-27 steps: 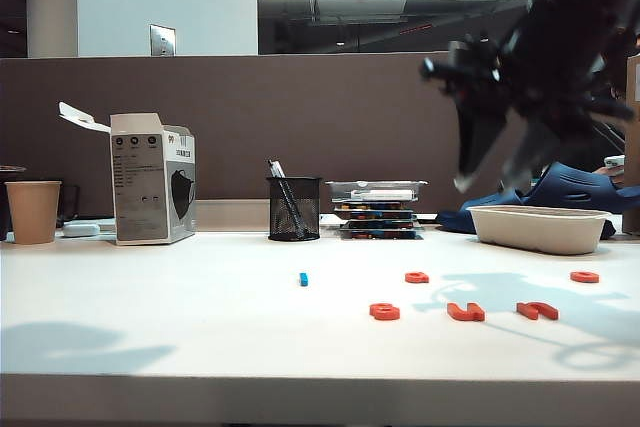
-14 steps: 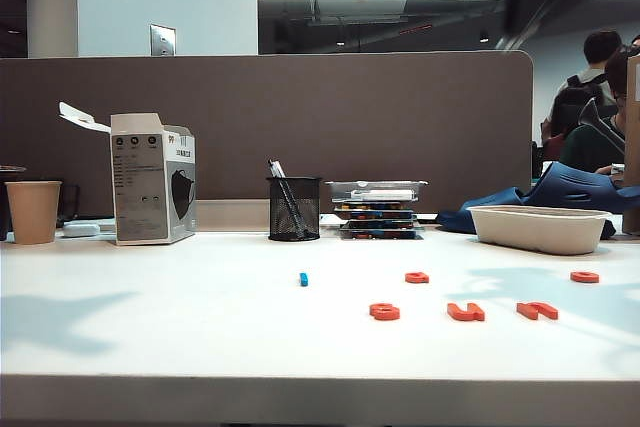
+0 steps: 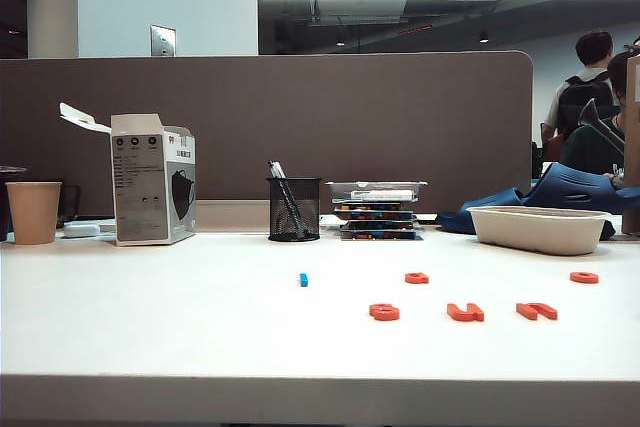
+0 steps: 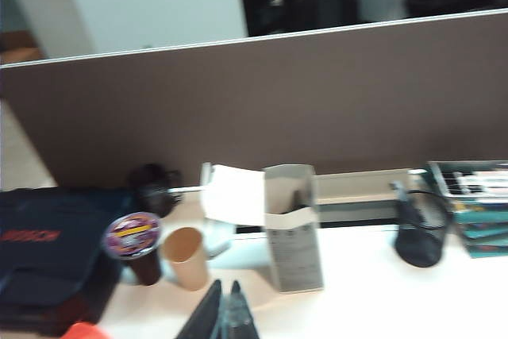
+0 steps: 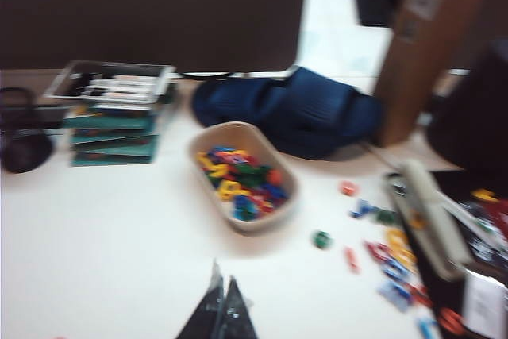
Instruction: Select the appropriate letters from the row of letter magnets placed on the table to arrange into the word "sun".
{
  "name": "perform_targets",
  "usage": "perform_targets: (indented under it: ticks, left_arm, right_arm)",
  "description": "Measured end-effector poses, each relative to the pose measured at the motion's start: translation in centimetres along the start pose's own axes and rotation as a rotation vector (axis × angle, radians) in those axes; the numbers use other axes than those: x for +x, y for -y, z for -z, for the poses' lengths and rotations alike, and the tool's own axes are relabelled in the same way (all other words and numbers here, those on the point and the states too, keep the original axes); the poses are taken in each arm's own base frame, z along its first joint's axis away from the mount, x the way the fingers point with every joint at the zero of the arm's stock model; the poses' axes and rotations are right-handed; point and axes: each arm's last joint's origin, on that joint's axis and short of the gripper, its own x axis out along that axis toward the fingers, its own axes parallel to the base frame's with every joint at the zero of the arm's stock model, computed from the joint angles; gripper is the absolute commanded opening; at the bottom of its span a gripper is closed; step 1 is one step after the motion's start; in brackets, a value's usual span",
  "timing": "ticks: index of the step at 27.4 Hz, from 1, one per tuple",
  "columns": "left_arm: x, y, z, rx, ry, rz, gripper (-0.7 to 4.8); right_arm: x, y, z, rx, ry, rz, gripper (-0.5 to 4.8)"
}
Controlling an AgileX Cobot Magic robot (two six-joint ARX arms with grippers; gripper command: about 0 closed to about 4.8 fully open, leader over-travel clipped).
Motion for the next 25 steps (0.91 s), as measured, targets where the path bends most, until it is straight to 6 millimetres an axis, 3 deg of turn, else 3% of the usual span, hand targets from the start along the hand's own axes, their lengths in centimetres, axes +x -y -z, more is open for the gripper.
perform_targets:
  ticks: [3, 7, 10, 14, 16, 17, 25]
  left_arm:
    - [-1.0, -0.6, 0.2, -0.003, 0.003, -0.045, -0.05]
    - [-2.4, -0.4, 2.0, -0.003, -0.004, -0.035, -0.05]
    - [-3.4, -0.2, 4.5, -0.018, -0.044, -0.033, -0.05]
    - [-6.2, 0.2, 9.1, -0.070, -0.042, -0.026, -0.05]
    - [-6.8, 0.4, 10.7, -0.081, -0.025, -0.026, -0.05]
    - [-7.4, 0.5, 12.5, -0.086, -0.017, -0.027, -0.05]
    - [-10.1, 1.0, 17.1, -0.145, 0.101, -0.004, -0.05]
  right_arm:
    - [-1.3, 1.0, 1.4, 0.014, 0.018, 0.042, -0.06]
    - [-3.3, 1.6, 4.4, 0.021, 0.039, 0.014, -0.07]
    - [-4.3, 1.9, 7.8, 0.021, 0.038, 0.013, -0.06]
    - [-5.3, 2.1, 12.4, 0.031, 0.089, -0.034, -0.07]
    - [-5.4, 2.1, 13.3, 0.050, 0.097, -0.037, -0.06]
    - [-5.3, 2.2, 14.3, 0.085, 0.116, -0.040, -0.06]
    - [-4.2, 2.2, 17.6, 0.114, 0.167, -0.058, -0.07]
